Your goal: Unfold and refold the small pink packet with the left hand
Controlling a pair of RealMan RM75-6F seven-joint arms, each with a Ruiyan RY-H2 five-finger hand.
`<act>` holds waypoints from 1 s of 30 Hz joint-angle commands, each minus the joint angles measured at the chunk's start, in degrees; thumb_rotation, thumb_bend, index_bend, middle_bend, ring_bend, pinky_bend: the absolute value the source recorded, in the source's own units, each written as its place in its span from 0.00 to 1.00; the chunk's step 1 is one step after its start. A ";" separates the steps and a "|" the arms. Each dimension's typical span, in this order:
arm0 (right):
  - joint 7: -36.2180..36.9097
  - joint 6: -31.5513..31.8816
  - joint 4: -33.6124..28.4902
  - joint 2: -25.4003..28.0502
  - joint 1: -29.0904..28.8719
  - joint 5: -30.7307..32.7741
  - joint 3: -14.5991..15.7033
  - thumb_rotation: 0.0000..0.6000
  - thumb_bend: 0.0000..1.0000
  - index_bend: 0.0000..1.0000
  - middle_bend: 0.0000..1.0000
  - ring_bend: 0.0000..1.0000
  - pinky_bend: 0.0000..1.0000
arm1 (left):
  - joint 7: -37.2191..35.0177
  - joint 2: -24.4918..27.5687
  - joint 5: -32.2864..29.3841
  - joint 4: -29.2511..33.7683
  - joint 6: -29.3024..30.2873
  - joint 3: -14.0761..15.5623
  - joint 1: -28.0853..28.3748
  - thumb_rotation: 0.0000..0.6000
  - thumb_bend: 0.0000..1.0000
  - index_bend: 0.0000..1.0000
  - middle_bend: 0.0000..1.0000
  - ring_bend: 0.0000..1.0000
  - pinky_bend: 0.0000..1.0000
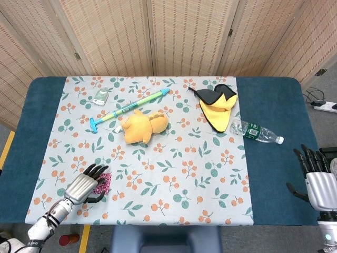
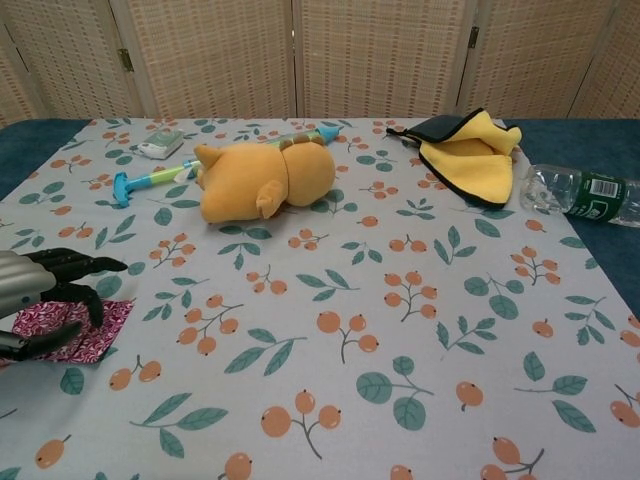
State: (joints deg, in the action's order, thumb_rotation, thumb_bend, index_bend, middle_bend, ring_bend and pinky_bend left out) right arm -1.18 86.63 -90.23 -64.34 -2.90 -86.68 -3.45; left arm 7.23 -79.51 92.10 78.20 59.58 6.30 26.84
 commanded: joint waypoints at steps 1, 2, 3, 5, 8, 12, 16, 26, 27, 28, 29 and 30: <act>0.06 -0.18 0.04 -0.02 -0.10 0.08 -0.05 1.00 0.25 0.00 0.00 0.00 0.00 | 1.01 -0.18 -0.77 0.23 -0.31 -0.18 -0.10 0.18 0.53 0.36 0.00 0.00 0.00; 0.09 -0.25 0.04 -0.03 -0.14 0.09 -0.07 1.00 0.25 0.00 0.00 0.00 0.00 | 1.08 -0.17 -0.99 0.37 -0.52 -0.17 -0.10 0.18 0.53 0.36 0.00 0.00 0.00; 0.10 -0.31 0.06 -0.05 -0.20 0.11 -0.11 1.00 0.25 0.00 0.00 0.00 0.00 | 1.04 -0.16 -1.20 0.51 -0.79 -0.13 -0.07 0.18 0.53 0.36 0.00 0.00 0.00; 0.02 -0.39 0.05 -0.05 -0.29 0.12 -0.17 1.00 0.25 0.00 0.00 0.00 0.00 | 1.24 -0.17 -1.39 0.57 -1.21 -0.03 0.02 0.18 0.53 0.36 0.00 0.00 0.00; -0.04 -0.58 -0.01 -0.08 -0.44 0.11 -0.22 1.00 0.25 0.00 0.00 0.00 0.00 | 1.71 -0.46 -1.54 0.62 -1.30 -0.02 0.01 0.18 0.53 0.36 0.00 0.00 0.00; -0.16 -0.83 -0.08 -0.06 -0.53 0.24 -0.21 1.00 0.25 0.00 0.00 0.00 0.00 | 1.99 -0.61 -1.56 0.66 -1.27 0.02 0.01 0.18 0.53 0.36 0.00 0.00 0.00; -0.21 -0.98 -0.14 -0.07 -0.57 0.34 -0.19 1.00 0.25 0.00 0.00 0.00 0.00 | 1.88 -0.43 -1.99 0.64 -1.35 0.11 -0.18 0.18 0.53 0.36 0.00 0.00 0.00; -0.43 -1.40 -0.27 -0.22 -0.93 0.25 -0.21 1.00 0.25 0.00 0.00 0.00 0.00 | -1.29 0.74 -2.45 -0.21 -0.39 0.67 -1.29 0.18 0.53 0.36 0.00 0.00 0.00; -0.44 -1.41 -0.30 -0.22 -0.96 0.22 -0.22 1.00 0.25 0.00 0.00 0.00 0.00 | -1.47 0.83 -2.51 -0.29 -0.35 0.70 -1.37 0.18 0.53 0.36 0.00 0.00 0.00; -0.47 -1.41 -0.35 -0.21 -0.99 0.20 -0.24 1.00 0.25 0.00 0.00 0.00 0.00 | -1.69 0.94 -2.57 -0.40 -0.30 0.74 -1.48 0.18 0.53 0.36 0.00 0.00 0.00; -0.50 -1.42 -0.38 -0.20 -1.02 0.17 -0.24 1.00 0.25 0.00 0.00 0.00 0.00 | -1.88 1.03 -2.62 -0.46 -0.29 0.78 -1.55 0.17 0.53 0.36 0.00 0.00 0.00; -0.52 -1.42 -0.41 -0.19 -1.03 0.15 -0.24 1.00 0.25 0.00 0.00 0.00 0.00 | -2.08 1.10 -2.67 -0.52 -0.27 0.80 -1.62 0.17 0.53 0.36 0.00 0.00 0.00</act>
State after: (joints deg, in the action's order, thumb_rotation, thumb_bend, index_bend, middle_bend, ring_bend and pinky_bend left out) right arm -1.72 85.22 -90.65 -64.54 -3.93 -86.53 -3.69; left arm 5.25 -78.47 89.47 77.73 59.29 7.07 25.28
